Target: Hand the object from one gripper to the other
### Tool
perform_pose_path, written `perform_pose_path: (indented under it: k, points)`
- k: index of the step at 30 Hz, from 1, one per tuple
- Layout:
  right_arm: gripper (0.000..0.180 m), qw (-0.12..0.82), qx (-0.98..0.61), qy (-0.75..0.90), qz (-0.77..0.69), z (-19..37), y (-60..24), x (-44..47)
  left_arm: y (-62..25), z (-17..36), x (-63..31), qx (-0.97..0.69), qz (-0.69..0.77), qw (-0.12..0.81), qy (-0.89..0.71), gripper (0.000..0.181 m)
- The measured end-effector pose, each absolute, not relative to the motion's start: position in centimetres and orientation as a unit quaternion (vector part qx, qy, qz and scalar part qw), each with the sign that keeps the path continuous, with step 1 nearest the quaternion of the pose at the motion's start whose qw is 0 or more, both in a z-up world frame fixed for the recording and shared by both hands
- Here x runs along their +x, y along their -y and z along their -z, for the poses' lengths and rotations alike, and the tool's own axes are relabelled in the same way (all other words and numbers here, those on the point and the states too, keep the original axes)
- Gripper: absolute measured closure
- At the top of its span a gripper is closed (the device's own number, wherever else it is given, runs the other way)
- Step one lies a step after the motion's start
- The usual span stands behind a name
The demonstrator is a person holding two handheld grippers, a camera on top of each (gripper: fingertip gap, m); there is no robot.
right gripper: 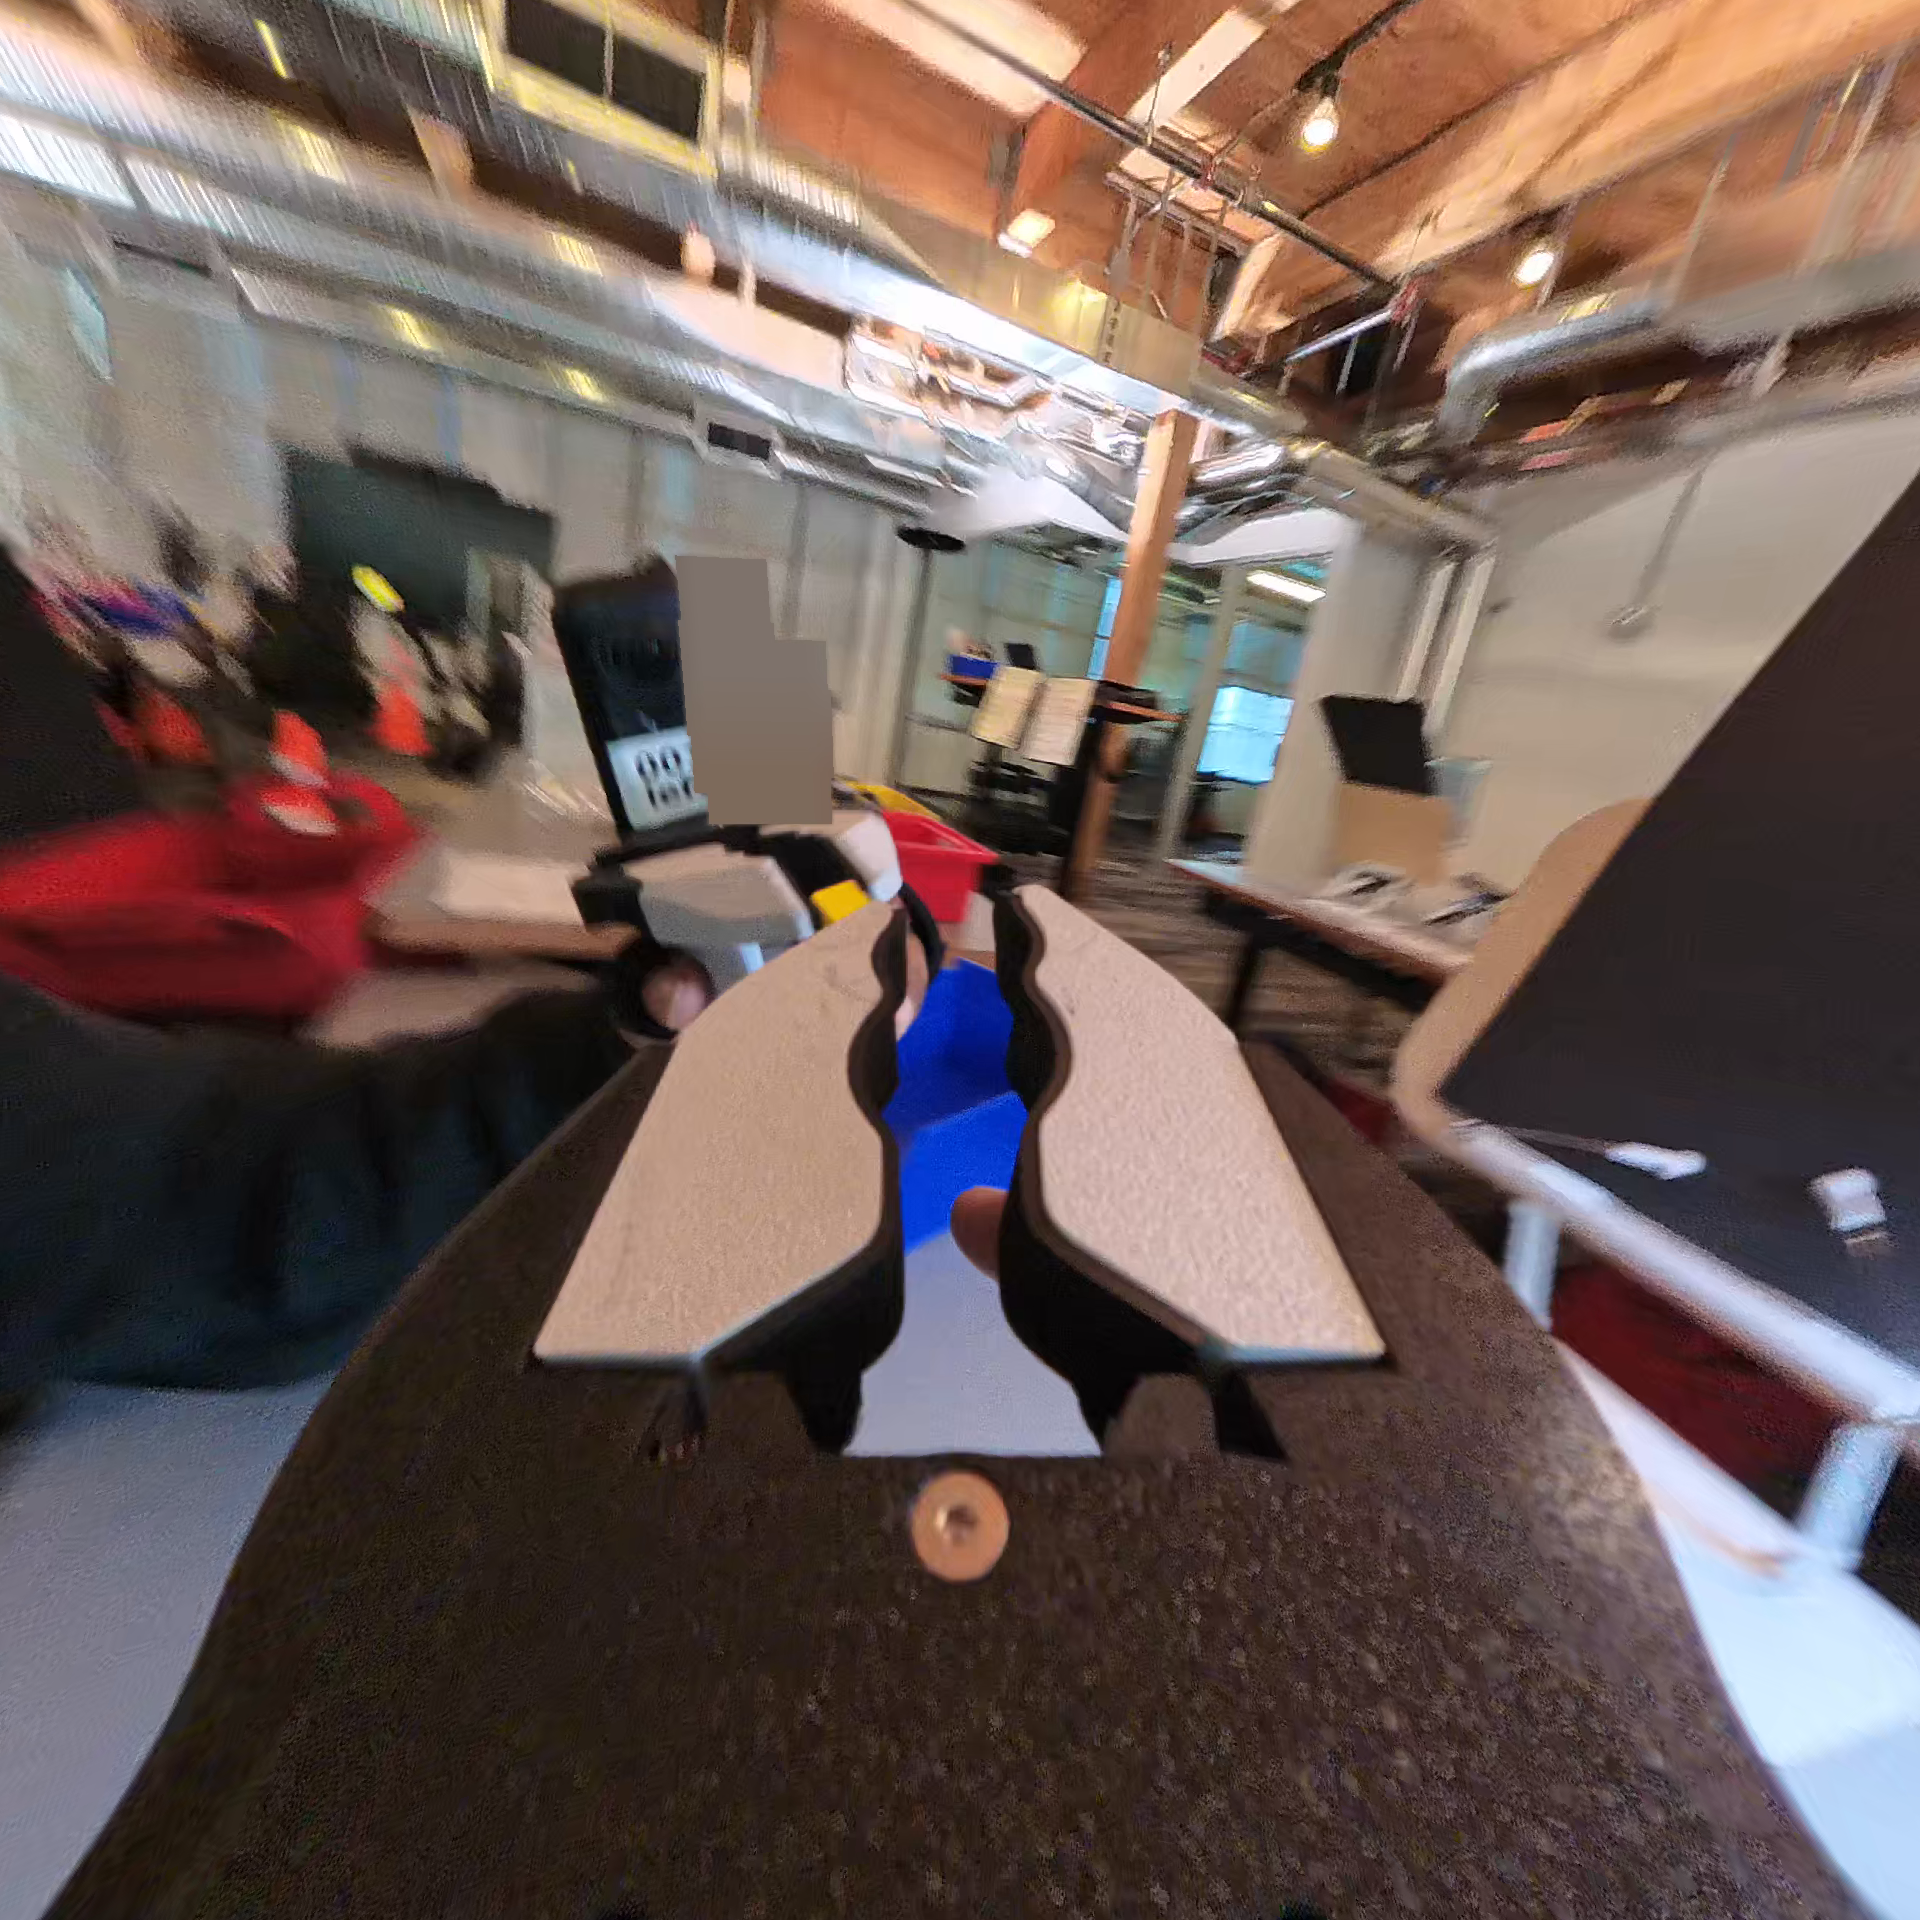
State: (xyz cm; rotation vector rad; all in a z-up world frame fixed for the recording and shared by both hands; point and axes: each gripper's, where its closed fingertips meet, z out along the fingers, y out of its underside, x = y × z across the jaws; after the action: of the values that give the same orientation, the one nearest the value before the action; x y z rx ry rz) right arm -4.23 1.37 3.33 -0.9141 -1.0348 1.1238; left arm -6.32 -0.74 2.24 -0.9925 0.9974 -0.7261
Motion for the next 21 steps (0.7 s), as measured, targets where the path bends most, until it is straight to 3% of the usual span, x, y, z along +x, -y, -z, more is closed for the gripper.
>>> perform_pose_path:
  k: [10,17,21]
  points:
    - [0.152,0.315,-0.427,0.399,-0.748,-2.4,1.1,-5.2,2.5,-2.1,-5.7,-0.366,0.262,0.745,-0.493,0.17]
    - [0.158,0.258,-0.435,0.408,-0.76,-1.6,2.9,-6.6,2.9,-1.7,-5.6,-0.348,0.241,0.746,-0.514,0.17]
    - [0.166,0.282,-0.451,0.397,-0.748,-1.5,2.4,-6.9,2.4,-1.5,-5.9,-0.355,0.217,0.746,-0.52,0.17]
